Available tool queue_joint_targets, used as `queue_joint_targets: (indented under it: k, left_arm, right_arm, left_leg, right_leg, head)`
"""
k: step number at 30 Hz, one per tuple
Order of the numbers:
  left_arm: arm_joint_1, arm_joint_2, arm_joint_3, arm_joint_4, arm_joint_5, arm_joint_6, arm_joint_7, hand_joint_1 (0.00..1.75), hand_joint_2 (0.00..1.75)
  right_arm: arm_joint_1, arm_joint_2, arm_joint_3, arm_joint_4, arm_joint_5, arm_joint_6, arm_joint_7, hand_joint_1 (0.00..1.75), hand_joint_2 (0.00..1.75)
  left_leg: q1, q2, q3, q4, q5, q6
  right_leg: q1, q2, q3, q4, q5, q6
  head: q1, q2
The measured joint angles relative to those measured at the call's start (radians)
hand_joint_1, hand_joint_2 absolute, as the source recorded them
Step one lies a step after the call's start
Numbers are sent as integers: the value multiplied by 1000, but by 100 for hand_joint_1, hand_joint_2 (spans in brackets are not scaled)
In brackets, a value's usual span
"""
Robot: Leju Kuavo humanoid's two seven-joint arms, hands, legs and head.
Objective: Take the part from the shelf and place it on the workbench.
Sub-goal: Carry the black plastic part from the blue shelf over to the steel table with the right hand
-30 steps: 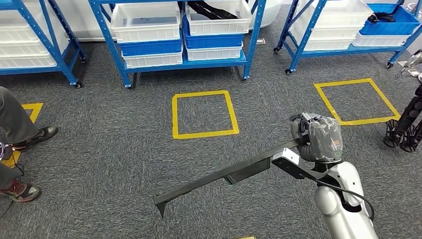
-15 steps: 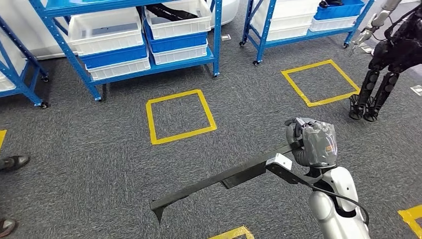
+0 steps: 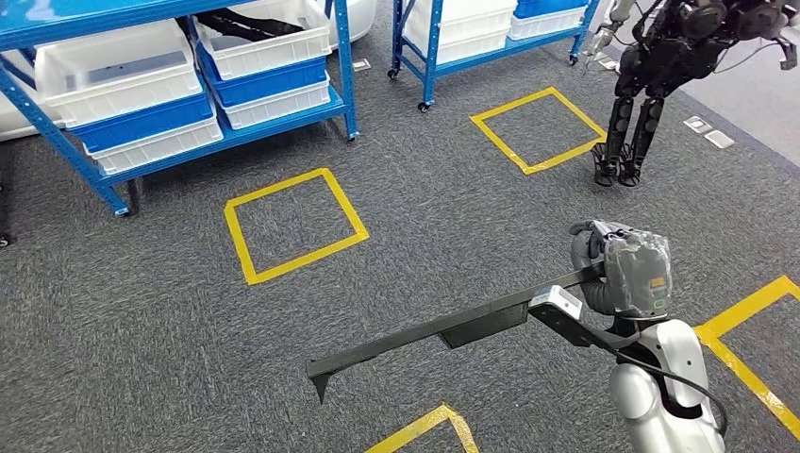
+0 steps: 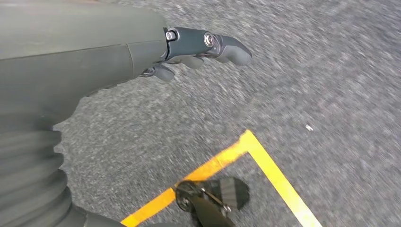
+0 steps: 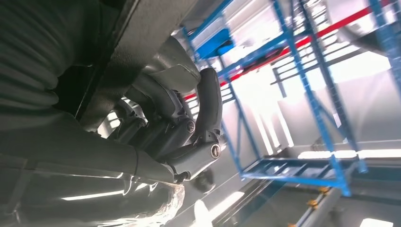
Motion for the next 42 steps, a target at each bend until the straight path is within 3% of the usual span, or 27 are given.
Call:
queue_joint_targets:
  k: [2, 4, 5, 7, 9, 10, 11, 12, 13, 15, 17, 18, 20, 22, 24, 26, 27, 28, 30, 31, 32, 33, 35, 37, 39, 41, 42]
  left_arm:
    - [-6, -2, -1, 0, -2, -3, 4, 0, 175]
    - [-11, -4, -2, 0, -6, -4, 6, 0, 175]
    - [-13, -5, -3, 0, -8, -4, 6, 0, 175]
    - [-16, -8, -4, 0, -10, -4, 7, 0, 175]
    - [-17, -12, -4, 0, -12, -4, 10, 0, 175]
    - [-17, -16, -4, 0, -14, -5, 13, 0, 175]
    - [-18, -19, -5, 0, -17, -6, 16, 0, 175]
    - [-20, -22, -6, 0, -20, -8, 20, 0, 175]
    - [-21, -25, -8, 0, -24, -9, 23, 0, 175]
    - [-26, -28, -11, 0, -28, -11, 30, 0, 175]
    - [-30, -28, -12, 0, -30, -12, 34, 0, 175]
    - [-31, -28, -13, 0, -32, -13, 37, 0, 175]
    - [-33, -31, -16, 0, -41, -14, 44, 0, 175]
    - [-33, -32, -22, 0, -51, -12, 54, 0, 175]
    - [-31, -32, -27, 0, -59, -8, 62, 0, 175]
    - [-30, -32, -30, 0, -65, -6, 67, 0, 175]
    - [-29, -32, -31, 0, -68, -6, 69, 0, 175]
    - [-29, -32, -32, 0, -71, -8, 70, 0, 175]
    - [-31, -30, -37, 0, -79, -14, 69, 0, 175]
    - [-33, -28, -40, 0, -81, -17, 69, 0, 175]
    - [-36, -26, -42, -1, -83, -20, 67, 0, 175]
    - [-39, -25, -44, -1, -83, -23, 66, 0, 175]
    - [-43, -28, -46, 0, -83, -26, 63, 0, 175]
    - [-44, -31, -46, 0, -83, -28, 61, 0, 175]
    - [-43, -33, -47, 0, -83, -28, 59, 0, 175]
    - [-42, -33, -47, 0, -82, -28, 58, 0, 175]
    - [-41, -32, -46, 0, -82, -27, 58, 0, 175]
  right_arm:
    - [-7, -6, -8, -1, 0, 2, 1, 175, 175]
    - [-7, -10, -12, -2, 0, 7, 2, 175, 175]
    - [-6, -14, -13, -3, 0, 11, 3, 175, 175]
    - [-8, -22, -17, -6, 3, 22, 6, 175, 175]
    - [-10, -30, -20, -9, 5, 31, 7, 175, 175]
    - [-8, -34, -22, -9, 5, 33, 7, 175, 175]
    - [-4, -39, -26, -11, 4, 34, 9, 175, 175]
    - [2, -44, -31, -15, 3, 34, 11, 175, 175]
    - [9, -50, -37, -21, 3, 34, 14, 175, 175]
    - [25, -57, -47, -36, 3, 34, 16, 175, 175]
    - [37, -62, -53, -47, 4, 34, 18, 175, 175]
    - [44, -64, -55, -51, 6, 34, 18, 175, 175]
    - [60, -70, -60, -61, 11, 32, 19, 175, 175]
    - [72, -80, -68, -73, 15, 28, 19, 175, 175]
    - [79, -87, -76, -81, 16, 25, 20, 175, 175]
    - [92, -89, -80, -86, 22, 23, 25, 175, 175]
    - [100, -89, -82, -90, 29, 23, 30, 175, 175]
    - [109, -89, -84, -94, 37, 23, 36, 175, 175]
    - [119, -89, -88, -105, 51, 27, 47, 175, 175]
    - [123, -87, -89, -112, 57, 30, 51, 175, 175]
    - [126, -86, -89, -117, 62, 34, 54, 175, 175]
    - [128, -84, -90, -122, 65, 37, 56, 175, 175]
    - [131, -83, -93, -128, 69, 41, 58, 175, 175]
    - [128, -85, -96, -132, 70, 45, 58, 175, 175]
    - [119, -87, -96, -133, 70, 46, 56, 175, 175]
    - [113, -87, -96, -132, 66, 47, 53, 175, 175]
    - [110, -88, -96, -131, 65, 48, 52, 175, 175]
  left_leg:
    - [-6, 20, 4, 1, -2, -13]
    - [-8, 42, 8, 0, -1, -25]
    - [-6, 37, 8, 3, -6, -30]
    - [0, -13, -11, 50, -45, -38]
    - [2, -71, -66, 174, -117, -38]
    - [1, -82, -96, 240, -145, -37]
    - [1, -87, -115, 279, -154, -34]
    - [0, -89, -116, 282, -144, -29]
    - [-2, -93, -96, 243, -115, -22]
    - [-4, -129, -25, 108, -50, 2]
    - [-8, -163, 18, 23, -26, 21]
    - [-11, -164, 23, 13, -29, 27]
    - [-14, -138, 35, -12, -17, 32]
    - [-10, -111, 52, -47, 0, 34]
    - [-7, -82, 59, -60, 6, 32]
    - [-4, -51, 59, -60, 3, 27]
    - [-2, -37, 60, -59, 1, 21]
    - [3, -23, 63, -58, -3, 13]
    - [12, 1, 69, -51, -16, -11]
    - [15, 12, 70, -43, -26, -25]
    - [15, 21, 70, -37, -35, -37]
    - [15, 29, 69, -34, -40, -46]
    - [21, 38, 75, -33, -47, -56]
    - [28, -2, 63, 5, -81, -57]
    - [23, -61, 6, 125, -154, -45]
    - [7, -79, -72, 265, -205, -21]
    - [-4, -83, -97, 296, -203, -5]
  right_leg:
    - [10, -34, 40, -72, 19, -11]
    - [18, -13, 33, -72, 26, -29]
    - [11, 0, 31, -73, 29, -37]
    - [0, 25, 27, -76, 37, -55]
    - [2, 48, 23, -76, 41, -72]
    - [7, 61, 20, -76, 43, -77]
    - [12, 76, 18, -76, 45, -81]
    - [17, 91, 17, -75, 47, -83]
    - [22, 105, 16, -75, 48, -84]
    - [29, 132, 17, -75, 51, -85]
    - [29, 156, 12, -74, 56, -80]
    - [26, 167, 8, -75, 60, -74]
    - [24, 182, 2, -81, 68, -62]
    - [28, 142, -21, -51, 54, -60]
    - [25, 85, -78, 57, 6, -63]
    - [10, 67, -136, 173, -31, -52]
    - [1, 62, -142, 185, -29, -40]
    - [-10, 55, -127, 159, -14, -24]
    - [-28, 18, -52, 29, 35, 12]
    - [-33, 2, -22, -25, 50, 18]
    - [-34, -8, -6, -54, 56, 15]
    - [-30, -7, -5, -56, 53, 3]
    - [-23, 19, -13, -49, 49, -22]
    - [-17, 43, -17, -45, 48, -37]
    - [-6, 65, -19, -45, 50, -47]
    - [11, 91, -20, -45, 51, -54]
    - [20, 105, -20, -45, 51, -59]
  head:
    - [0, 0]
    - [-4, 0]
    - [-5, 0]
    - [-7, 0]
    - [-9, 0]
    - [-10, 0]
    - [-10, 0]
    - [-10, 0]
    - [-10, 0]
    - [-8, 0]
    - [-7, 0]
    - [-7, 0]
    - [-10, 0]
    - [-7, 0]
    - [-2, 0]
    - [0, 0]
    - [0, 0]
    - [1, 0]
    - [3, 0]
    - [4, 0]
    - [3, 0]
    - [1, 0]
    - [-9, 0]
    - [-15, 0]
    - [-21, 0]
    - [-23, 0]
    - [-23, 0]
